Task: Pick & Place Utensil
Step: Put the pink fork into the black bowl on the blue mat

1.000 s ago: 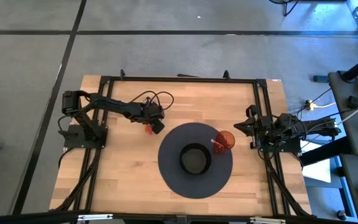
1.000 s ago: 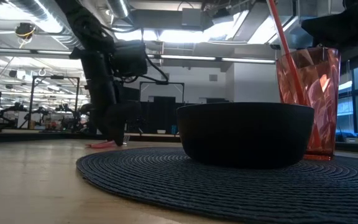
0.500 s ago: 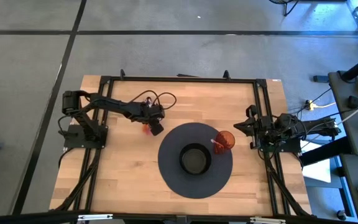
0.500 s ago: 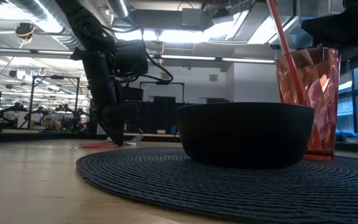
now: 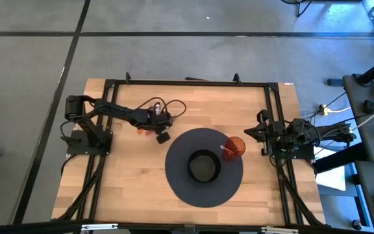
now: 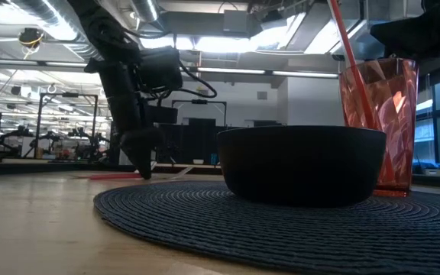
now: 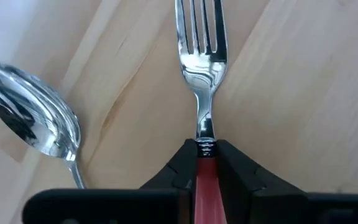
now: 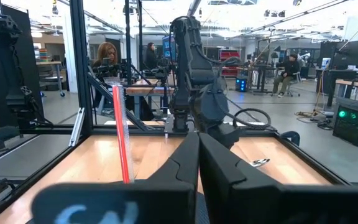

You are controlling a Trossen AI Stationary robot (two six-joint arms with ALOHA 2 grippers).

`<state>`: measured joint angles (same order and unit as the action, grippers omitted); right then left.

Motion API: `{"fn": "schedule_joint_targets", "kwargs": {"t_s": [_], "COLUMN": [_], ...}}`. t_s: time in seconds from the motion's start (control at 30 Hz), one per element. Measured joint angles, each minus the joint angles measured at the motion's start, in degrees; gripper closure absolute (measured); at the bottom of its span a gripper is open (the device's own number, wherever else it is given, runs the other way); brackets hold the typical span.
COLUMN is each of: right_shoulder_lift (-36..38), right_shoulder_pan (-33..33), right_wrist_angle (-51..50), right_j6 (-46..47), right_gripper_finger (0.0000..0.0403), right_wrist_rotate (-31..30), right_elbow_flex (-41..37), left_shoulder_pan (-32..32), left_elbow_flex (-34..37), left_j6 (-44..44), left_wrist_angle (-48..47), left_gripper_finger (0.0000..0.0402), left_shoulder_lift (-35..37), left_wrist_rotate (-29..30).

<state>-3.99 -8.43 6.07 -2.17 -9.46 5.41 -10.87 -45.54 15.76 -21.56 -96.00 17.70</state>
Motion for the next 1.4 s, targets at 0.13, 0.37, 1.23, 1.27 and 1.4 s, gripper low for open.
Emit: {"fn": "schedule_joint_targets", "kwargs": {"t_s": [0.13,0.37,1.23,1.27,1.4], "right_shoulder_lift": [0.0,0.0,0.0,0.0,0.0], "right_shoulder_pan": [0.0,0.0,0.0,0.0,0.0], "right_wrist_angle": [0.0,-0.3,-0.4,-0.4,-0.4], "right_j6": [0.0,0.0,0.0,0.0,-0.1], "right_gripper_finger": [0.0389,0.0389,0.0389,0.0389,0.0389], "right_wrist_rotate": [0.0,0.0,0.0,0.0,0.0], "right_elbow_flex": [0.0,0.0,0.0,0.0,0.0], "left_shoulder_pan": [2.0,4.5,0.7,0.3,-1.1], "left_elbow_flex": [-0.1,-2.5,-4.3,-4.3,-4.3], "left_j6": [-1.2,-1.6,-1.5,-1.5,-1.7], "left_wrist_angle": [0.7,-0.5,2.8,2.7,2.8], "left_gripper_finger": [0.0368,0.0399,0.0312,0.0302,0.0265], "left_shoulder_lift": [0.4,2.1,1.5,1.0,-0.8], "left_wrist_rotate": [4.0,6.0,-4.3,-4.8,-5.6]}}
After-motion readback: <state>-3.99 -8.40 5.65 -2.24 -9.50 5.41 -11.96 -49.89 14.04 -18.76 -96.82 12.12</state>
